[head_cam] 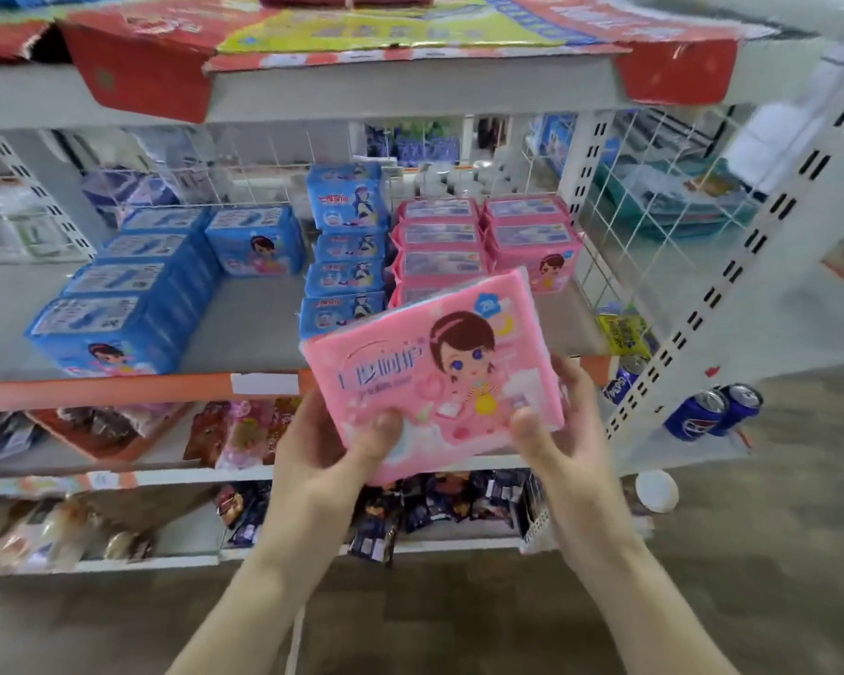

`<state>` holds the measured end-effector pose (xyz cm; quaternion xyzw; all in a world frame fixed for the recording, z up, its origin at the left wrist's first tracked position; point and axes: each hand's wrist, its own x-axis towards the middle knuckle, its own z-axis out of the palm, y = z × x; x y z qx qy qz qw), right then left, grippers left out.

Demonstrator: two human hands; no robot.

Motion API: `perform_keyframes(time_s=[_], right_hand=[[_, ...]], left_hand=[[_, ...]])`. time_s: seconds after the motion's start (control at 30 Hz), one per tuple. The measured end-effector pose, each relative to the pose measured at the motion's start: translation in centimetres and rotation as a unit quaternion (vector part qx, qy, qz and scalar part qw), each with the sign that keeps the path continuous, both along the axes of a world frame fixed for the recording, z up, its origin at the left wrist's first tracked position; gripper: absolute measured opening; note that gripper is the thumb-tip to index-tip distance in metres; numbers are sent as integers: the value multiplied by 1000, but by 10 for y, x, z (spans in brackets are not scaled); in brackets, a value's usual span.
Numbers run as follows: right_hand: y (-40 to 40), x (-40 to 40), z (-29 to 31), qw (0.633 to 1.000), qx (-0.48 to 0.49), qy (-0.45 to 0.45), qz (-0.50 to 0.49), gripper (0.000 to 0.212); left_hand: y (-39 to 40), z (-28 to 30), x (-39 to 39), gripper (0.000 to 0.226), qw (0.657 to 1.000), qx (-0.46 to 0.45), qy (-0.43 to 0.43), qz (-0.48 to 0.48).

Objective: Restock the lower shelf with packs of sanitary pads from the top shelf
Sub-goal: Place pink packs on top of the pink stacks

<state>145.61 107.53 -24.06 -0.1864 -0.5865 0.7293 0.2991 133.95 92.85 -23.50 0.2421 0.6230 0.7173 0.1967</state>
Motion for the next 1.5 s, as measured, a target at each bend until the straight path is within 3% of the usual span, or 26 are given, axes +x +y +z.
perform_keyframes(time_s=[0.2,0.33,0.47,0.67,0.83,1.0,1.1,1.23,1.4,1.5], right_hand=[[37,18,3,994,90,-60,17,101],[35,8,11,994,85,-61,9,57],[38,-5,7,996,56,-62,-33,52],[42,-20,9,990,55,-92,-87,49],[48,-30,7,986,51,-82,-139,51],[50,-33,0,970,44,-81,-227,30],[53,-29,-3,958,47,-83,-271,32],[56,-28,-6,943,65,-79,-317,37],[75,-25,-7,931,85,-72,-348,47],[99,-22,-6,924,90,-71,-364,51]], left_hand=[[14,3,9,50,996,-70,57,12],[28,9,7,48,989,-115,97,-12],[38,13,-16,50,980,-160,105,-44],[55,13,-44,46,979,-150,54,-125],[67,6,-71,55,969,-154,66,-182],[67,-1,-94,96,957,-161,178,-165],[71,-2,-104,85,951,-169,220,-135],[92,2,-103,64,939,-144,266,-165],[120,4,-98,36,936,-129,273,-183],[141,-1,-102,32,936,-152,259,-182]])
